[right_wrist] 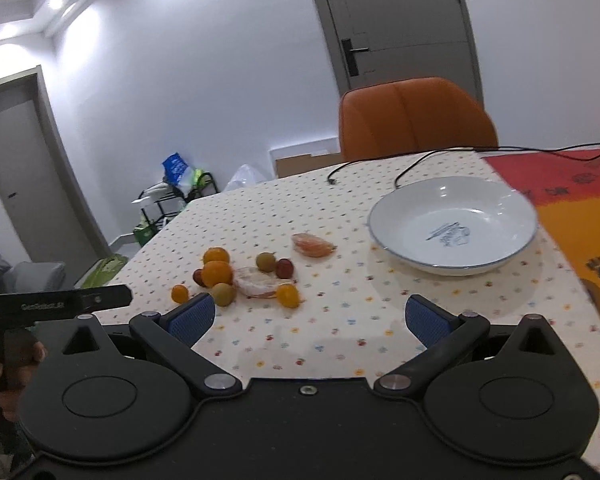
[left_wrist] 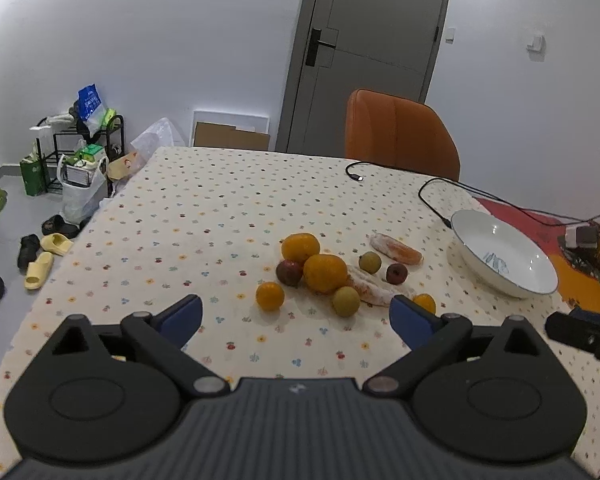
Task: Organize fruits
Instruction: 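Move both tools toward the fruit cluster on the tablecloth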
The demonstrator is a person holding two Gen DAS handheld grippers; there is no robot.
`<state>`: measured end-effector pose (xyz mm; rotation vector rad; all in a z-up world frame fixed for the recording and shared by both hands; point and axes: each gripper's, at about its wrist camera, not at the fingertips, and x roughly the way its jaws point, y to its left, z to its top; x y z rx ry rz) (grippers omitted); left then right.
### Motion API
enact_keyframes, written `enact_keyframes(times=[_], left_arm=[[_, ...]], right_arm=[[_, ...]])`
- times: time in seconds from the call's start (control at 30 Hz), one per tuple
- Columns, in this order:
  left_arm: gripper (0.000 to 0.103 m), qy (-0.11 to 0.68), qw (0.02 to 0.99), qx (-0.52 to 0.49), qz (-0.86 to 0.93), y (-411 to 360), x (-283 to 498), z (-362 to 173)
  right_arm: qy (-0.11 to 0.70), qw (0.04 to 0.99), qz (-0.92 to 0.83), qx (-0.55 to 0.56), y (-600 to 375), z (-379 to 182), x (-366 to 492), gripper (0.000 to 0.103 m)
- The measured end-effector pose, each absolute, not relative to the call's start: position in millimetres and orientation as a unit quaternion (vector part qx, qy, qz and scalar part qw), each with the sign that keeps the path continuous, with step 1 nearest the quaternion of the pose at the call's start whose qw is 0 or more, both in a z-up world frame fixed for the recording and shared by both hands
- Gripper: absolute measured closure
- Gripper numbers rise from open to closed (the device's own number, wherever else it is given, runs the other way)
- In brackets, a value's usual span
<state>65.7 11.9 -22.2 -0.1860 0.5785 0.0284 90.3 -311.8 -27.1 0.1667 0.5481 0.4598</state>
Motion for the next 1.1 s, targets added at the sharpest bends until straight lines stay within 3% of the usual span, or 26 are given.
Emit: enact_keyframes(times=[0.53,0.6,0.77,0.97,1.1], left_arm=[[0.046,0.315,0.945,-0.083,-0.029,-12.9,111.8,-53.0],[0.052,0.320,0.943,-0.083,-0.035,-16.0,117.9,-57.7],[0.053,0.328,0.942,-0.067,-0.033,-25.4,131.1,-66.1],[0.053,0.329,0.942,-0.071,-0.019,-27.0,143.5,-72.6],[0.073,0.338,0.938,-0.073,-0.018,-28.2,148.1,-81.2]], right_arm=[[0.291,0.923,0.240,0.074,-288.9,-55.4,130.9,0.000],[0.298,0.920,0.243,0.071,-286.4,-59.6,136.6,0.007],[0.321,0.910,0.253,0.074,-282.6,-70.8,151.4,0.026],[0.319,0.909,0.260,0.070,-278.3,-76.1,159.0,0.028],[0.327,0.905,0.261,0.069,-274.3,-79.2,165.6,0.028]])
